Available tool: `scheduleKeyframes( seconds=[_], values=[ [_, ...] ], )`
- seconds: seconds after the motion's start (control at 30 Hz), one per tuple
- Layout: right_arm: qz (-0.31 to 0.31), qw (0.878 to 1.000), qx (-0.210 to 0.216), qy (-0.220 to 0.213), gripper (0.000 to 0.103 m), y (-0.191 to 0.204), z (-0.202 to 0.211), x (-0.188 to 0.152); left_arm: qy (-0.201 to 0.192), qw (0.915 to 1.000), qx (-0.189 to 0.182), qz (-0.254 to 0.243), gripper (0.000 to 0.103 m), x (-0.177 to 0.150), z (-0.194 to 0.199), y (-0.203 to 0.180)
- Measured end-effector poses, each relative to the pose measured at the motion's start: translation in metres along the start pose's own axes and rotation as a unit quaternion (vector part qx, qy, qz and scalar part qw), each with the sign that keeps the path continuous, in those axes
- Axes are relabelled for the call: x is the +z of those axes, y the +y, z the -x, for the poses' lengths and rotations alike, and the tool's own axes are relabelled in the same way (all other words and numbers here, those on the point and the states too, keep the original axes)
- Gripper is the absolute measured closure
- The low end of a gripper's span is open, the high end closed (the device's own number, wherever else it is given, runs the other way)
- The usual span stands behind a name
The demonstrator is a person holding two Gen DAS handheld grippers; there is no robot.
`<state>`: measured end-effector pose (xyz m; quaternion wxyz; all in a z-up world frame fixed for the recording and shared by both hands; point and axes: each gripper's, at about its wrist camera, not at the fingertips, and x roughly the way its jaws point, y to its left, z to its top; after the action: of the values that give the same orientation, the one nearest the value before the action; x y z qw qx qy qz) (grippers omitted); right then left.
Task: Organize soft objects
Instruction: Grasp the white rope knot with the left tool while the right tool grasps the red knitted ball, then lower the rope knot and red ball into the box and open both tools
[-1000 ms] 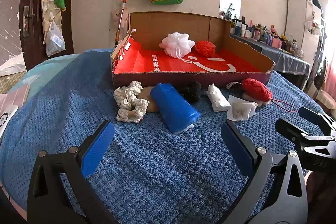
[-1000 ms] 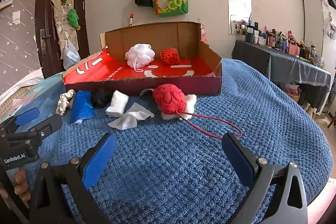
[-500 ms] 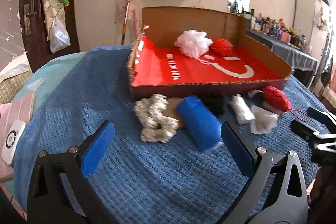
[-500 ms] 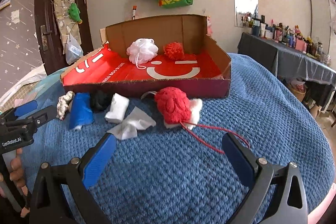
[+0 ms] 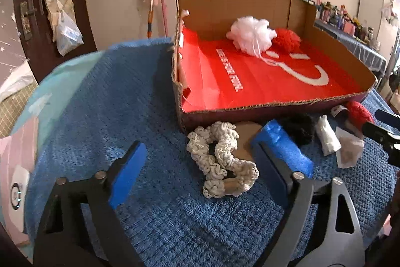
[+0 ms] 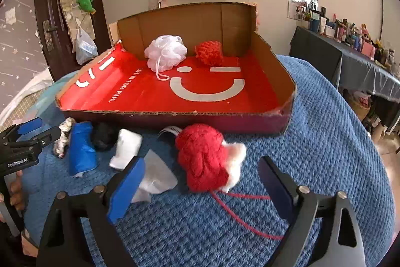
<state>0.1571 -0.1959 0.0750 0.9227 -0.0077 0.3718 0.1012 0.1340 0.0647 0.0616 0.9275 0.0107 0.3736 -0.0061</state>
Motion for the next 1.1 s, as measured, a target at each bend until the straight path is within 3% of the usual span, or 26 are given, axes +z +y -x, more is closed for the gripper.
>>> scheduleKeyframes(
  seconds=[0.13, 0.2, 0.3, 0.33, 0.57, 1.1],
  values=[
    [0.006, 1.000, 0.000, 0.011, 0.024, -0.002, -0.009, 0.004, 0.023, 0.9995, -0.024, 0.002, 0.032, -0.001, -0.012, 0.000],
    [0.010, 1.000, 0.002, 0.015, 0.031, -0.002, -0.012, 0.005, 0.031, 0.9989, -0.036, 0.000, 0.049, -0.001, -0.015, 0.000],
    [0.017, 1.000, 0.005, 0.026, 0.049, 0.000, -0.018, 0.006, 0.042, 0.9970, -0.065, 0.000, 0.060, -0.003, -0.019, -0.002],
    [0.019, 0.999, 0.008, 0.030, 0.060, 0.001, -0.020, 0.005, 0.041, 0.9968, -0.069, -0.002, 0.062, -0.003, -0.018, -0.003],
    [0.020, 0.999, 0.019, 0.017, 0.061, 0.000, -0.012, 0.004, 0.028, 0.9966, -0.077, -0.010, 0.078, -0.002, -0.006, -0.007],
    [0.013, 1.000, 0.018, -0.022, 0.061, -0.008, 0.017, 0.016, -0.012, 0.9958, -0.087, -0.024, 0.079, 0.006, 0.027, -0.014]
  ],
)
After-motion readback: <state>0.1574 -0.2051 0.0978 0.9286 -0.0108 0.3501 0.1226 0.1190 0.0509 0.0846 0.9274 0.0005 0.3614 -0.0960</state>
